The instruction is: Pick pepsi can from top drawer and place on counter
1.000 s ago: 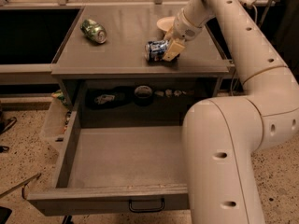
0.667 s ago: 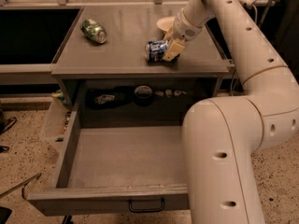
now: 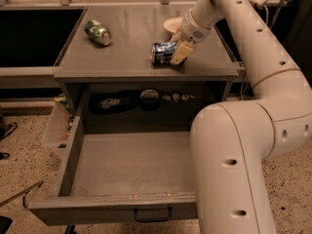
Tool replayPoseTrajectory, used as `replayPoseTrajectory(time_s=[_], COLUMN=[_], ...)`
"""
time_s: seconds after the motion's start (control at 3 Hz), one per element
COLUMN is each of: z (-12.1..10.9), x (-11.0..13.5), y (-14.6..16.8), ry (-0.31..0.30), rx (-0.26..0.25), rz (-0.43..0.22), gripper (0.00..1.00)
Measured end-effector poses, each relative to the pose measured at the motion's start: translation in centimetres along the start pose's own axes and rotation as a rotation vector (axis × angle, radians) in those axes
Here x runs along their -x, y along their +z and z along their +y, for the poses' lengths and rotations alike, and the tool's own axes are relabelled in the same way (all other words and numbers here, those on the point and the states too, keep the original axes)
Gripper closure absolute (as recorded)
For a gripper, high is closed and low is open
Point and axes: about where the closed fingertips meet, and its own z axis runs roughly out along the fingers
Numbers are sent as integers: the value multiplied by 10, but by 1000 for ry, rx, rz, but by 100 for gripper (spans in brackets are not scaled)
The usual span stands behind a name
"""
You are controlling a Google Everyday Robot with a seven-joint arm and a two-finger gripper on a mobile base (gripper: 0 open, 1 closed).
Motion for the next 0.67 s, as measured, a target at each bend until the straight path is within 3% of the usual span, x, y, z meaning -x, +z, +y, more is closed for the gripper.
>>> replayPoseTrajectory(time_s=[0.33,0.67], z=[0,0], x=[0,0], y=[0,0], ry=[0,0], rx=[0,0], rz=[0,0], gripper=[0,0])
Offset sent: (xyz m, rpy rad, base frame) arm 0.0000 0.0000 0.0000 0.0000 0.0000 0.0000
